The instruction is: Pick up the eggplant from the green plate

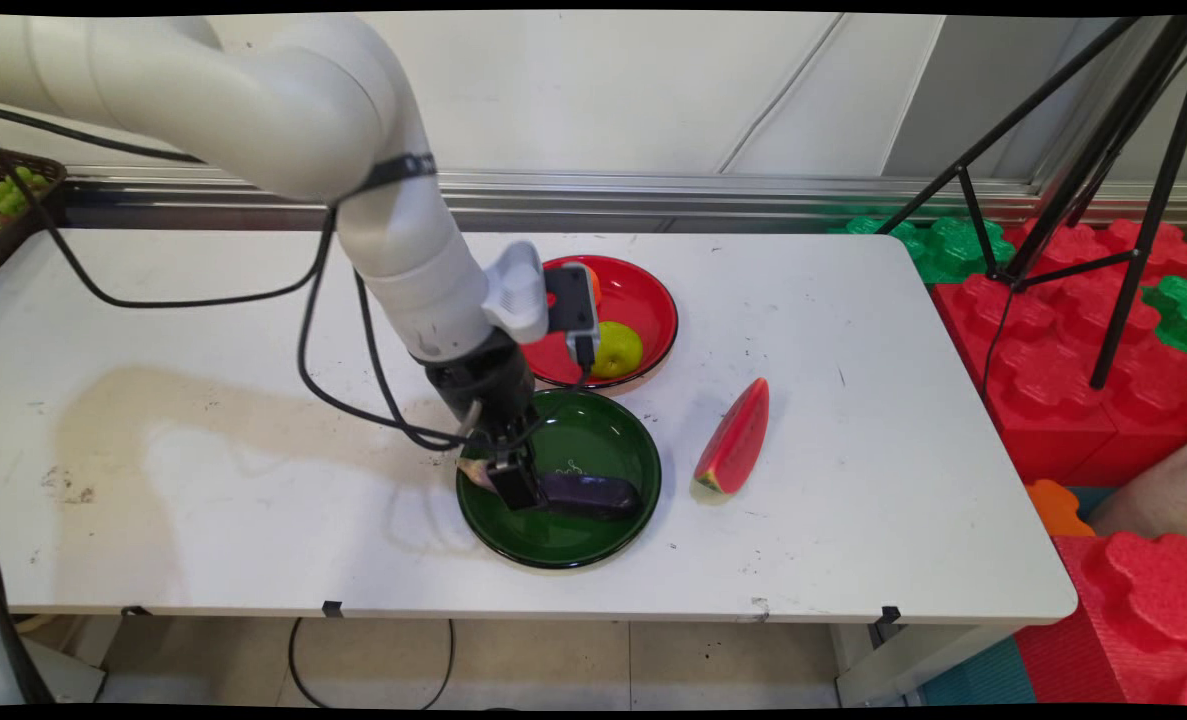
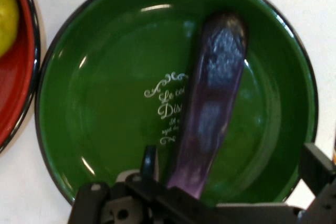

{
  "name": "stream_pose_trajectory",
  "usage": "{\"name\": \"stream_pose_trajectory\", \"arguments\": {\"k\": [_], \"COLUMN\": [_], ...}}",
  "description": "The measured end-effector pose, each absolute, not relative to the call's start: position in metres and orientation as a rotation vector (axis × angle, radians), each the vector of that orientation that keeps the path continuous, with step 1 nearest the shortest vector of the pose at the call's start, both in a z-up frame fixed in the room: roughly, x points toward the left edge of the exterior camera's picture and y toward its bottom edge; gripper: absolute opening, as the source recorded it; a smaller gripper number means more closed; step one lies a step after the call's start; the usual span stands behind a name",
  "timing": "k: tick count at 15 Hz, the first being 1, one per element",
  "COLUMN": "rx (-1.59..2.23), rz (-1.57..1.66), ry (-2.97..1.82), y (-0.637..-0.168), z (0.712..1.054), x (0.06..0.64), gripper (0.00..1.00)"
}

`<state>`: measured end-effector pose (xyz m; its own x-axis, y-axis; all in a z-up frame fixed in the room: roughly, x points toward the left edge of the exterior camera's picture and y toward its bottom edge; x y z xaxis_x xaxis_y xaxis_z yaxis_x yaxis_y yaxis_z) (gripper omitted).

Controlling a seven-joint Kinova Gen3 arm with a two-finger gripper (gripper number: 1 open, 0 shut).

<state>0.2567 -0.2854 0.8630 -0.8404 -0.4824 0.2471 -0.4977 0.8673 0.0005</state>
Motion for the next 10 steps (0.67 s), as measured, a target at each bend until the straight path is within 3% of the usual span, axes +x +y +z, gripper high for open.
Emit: {"name": "stream_pose_trajectory", "arguments": {"k": [10], "rx": [0.656], "rz": [0.084], "ry": [-2.822], "y": [-0.303], "z": [0.81], "x": [0.247], "gripper": [1.0]}}
